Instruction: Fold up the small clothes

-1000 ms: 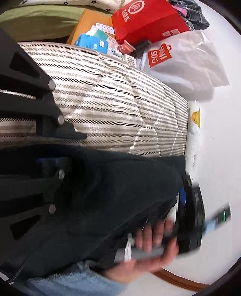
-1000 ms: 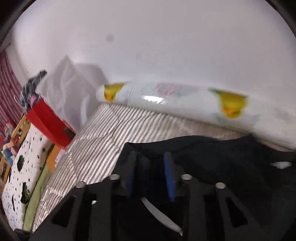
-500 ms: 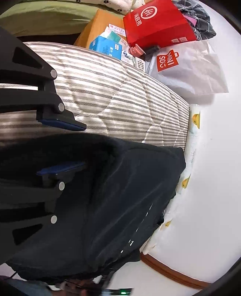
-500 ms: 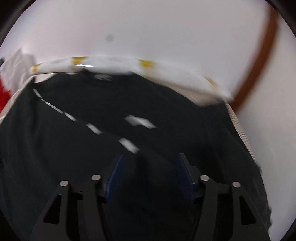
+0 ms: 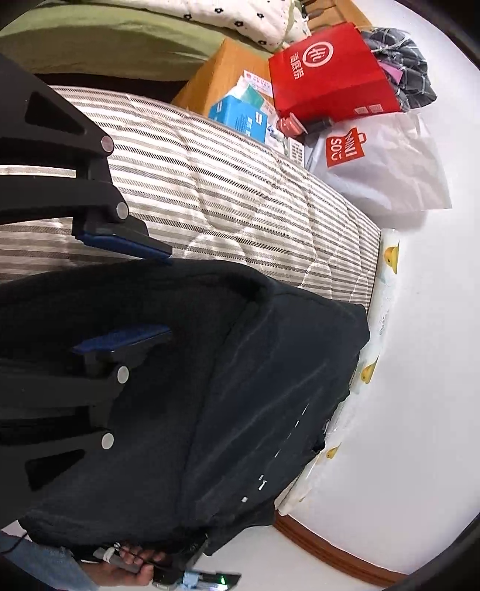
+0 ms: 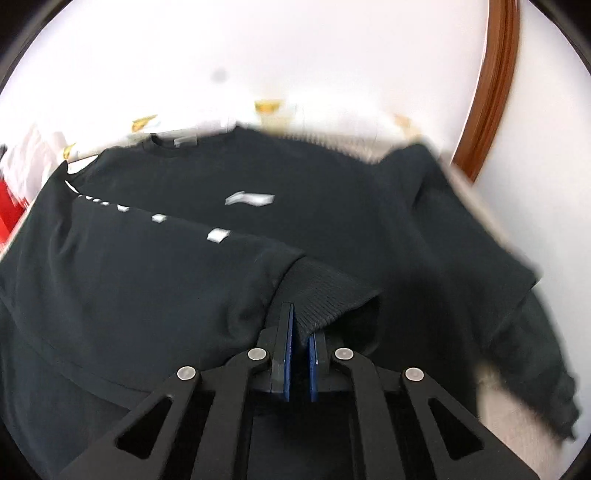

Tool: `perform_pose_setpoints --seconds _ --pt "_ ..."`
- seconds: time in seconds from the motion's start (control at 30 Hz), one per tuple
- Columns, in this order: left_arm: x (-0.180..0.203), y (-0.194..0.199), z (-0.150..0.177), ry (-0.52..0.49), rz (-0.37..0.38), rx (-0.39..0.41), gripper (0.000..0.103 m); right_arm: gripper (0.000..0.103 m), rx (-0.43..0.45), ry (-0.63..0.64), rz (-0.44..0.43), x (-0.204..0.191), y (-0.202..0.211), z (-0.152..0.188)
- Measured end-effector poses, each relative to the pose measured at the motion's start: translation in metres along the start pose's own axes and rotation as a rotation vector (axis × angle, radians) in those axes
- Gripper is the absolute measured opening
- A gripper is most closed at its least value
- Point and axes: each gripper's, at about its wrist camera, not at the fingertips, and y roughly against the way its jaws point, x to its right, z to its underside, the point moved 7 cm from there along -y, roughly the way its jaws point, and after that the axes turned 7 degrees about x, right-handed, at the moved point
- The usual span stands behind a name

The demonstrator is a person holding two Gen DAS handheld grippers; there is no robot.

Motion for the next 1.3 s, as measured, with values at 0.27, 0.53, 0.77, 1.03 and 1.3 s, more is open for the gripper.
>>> perform_pose_setpoints --seconds 0.27,0.53,0.77,1.03,1.3 --pt "0.012 0.01 0.002 -0.03 -0.013 0.002 0.035 0.002 -0.035 -0.084 0.025 0.034 0.006 0.022" --pt "0.018 0.005 0.002 -0.054 -0.035 0.022 0.037 0.03 -0.04 -0.076 0.003 0.035 0.029 0.022" --pt "0.029 -0.017 -0.032 -0.047 0.015 0.1 0.037 0.038 -0.028 -0.077 -0.013 0.045 0.073 0.04" --pt "0.025 -0.077 -0.063 -0.001 0.038 0.065 0.036 0.038 -0.063 -0.101 0.048 0.054 0.074 0.055" --pt "0.007 -0.092 -0.061 0.035 0.039 0.059 0.013 0.038 -0.066 -0.139 0.094 0.07 0.067 0.051"
